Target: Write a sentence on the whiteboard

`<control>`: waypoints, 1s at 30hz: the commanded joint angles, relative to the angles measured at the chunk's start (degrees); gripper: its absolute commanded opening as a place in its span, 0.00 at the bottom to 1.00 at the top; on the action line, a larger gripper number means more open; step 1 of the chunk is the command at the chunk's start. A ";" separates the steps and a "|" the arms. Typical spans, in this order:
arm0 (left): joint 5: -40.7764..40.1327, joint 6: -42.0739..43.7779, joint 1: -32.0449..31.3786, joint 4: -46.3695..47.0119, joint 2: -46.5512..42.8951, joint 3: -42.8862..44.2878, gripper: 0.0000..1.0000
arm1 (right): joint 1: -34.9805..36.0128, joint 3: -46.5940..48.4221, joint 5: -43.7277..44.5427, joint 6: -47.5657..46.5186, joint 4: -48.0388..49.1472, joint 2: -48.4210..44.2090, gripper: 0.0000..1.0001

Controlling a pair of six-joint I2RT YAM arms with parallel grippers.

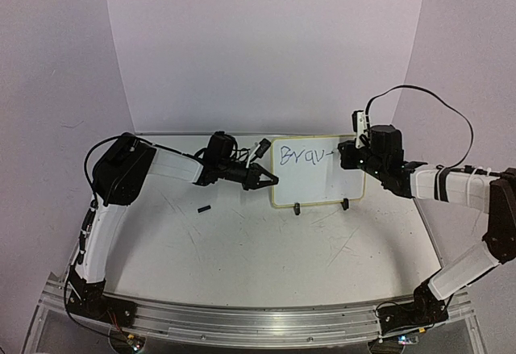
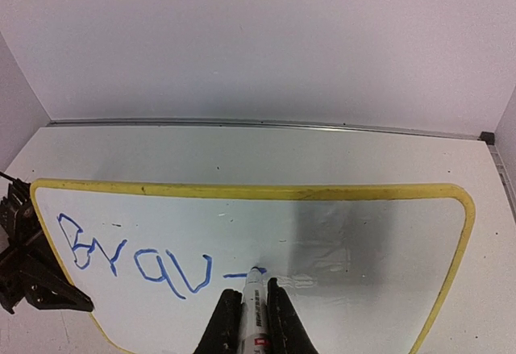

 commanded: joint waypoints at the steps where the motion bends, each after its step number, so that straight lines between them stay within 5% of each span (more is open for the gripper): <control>1: -5.83 5.72 -0.10 -7.87 1.07 -0.10 0.00 | -0.24 0.96 -1.54 0.01 3.39 -0.40 0.00; 30: -6.27 6.52 -0.10 -9.62 1.38 0.89 0.00 | -0.23 -0.81 -2.02 2.43 -0.21 0.75 0.00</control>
